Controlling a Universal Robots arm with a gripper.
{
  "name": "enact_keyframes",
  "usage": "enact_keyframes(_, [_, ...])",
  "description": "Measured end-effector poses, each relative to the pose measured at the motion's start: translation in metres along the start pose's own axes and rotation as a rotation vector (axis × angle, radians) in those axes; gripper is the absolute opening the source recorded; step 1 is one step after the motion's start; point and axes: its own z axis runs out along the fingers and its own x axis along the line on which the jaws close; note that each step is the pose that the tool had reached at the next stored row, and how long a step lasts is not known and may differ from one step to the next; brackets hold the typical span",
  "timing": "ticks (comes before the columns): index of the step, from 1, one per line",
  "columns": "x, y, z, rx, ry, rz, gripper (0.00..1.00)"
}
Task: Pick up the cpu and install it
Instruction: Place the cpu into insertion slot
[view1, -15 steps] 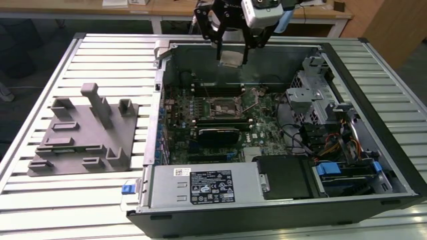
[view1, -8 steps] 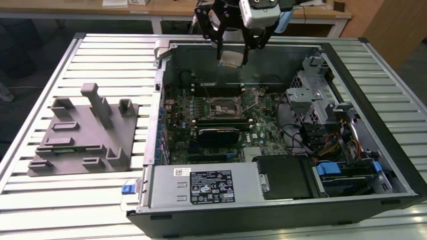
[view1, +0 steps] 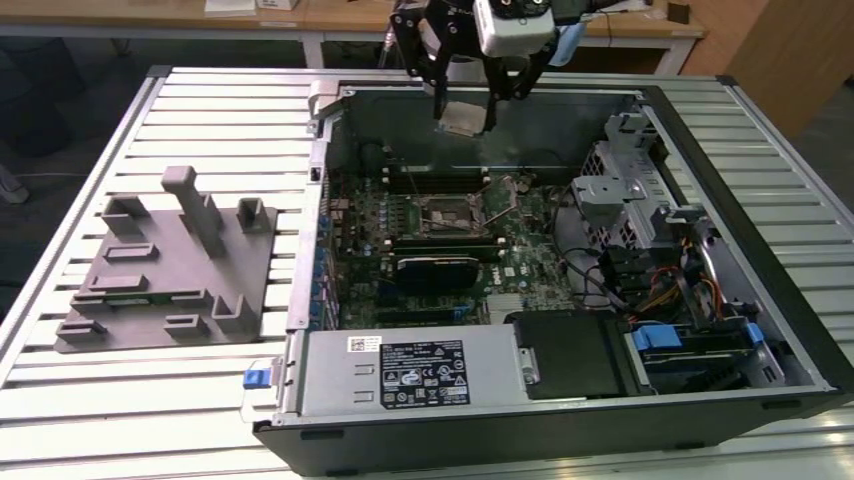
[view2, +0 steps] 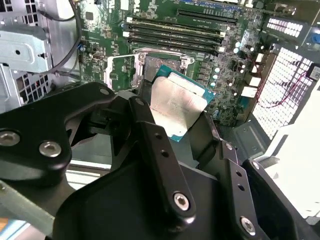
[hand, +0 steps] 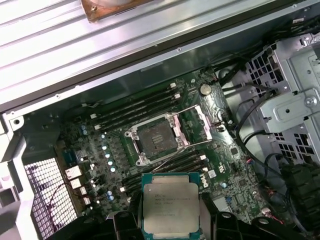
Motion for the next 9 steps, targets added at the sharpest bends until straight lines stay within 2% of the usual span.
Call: enact_keyframes(9, [0.0000, 0.0000, 0.0003, 0.0013, -0.0032, 0.061, 0.54])
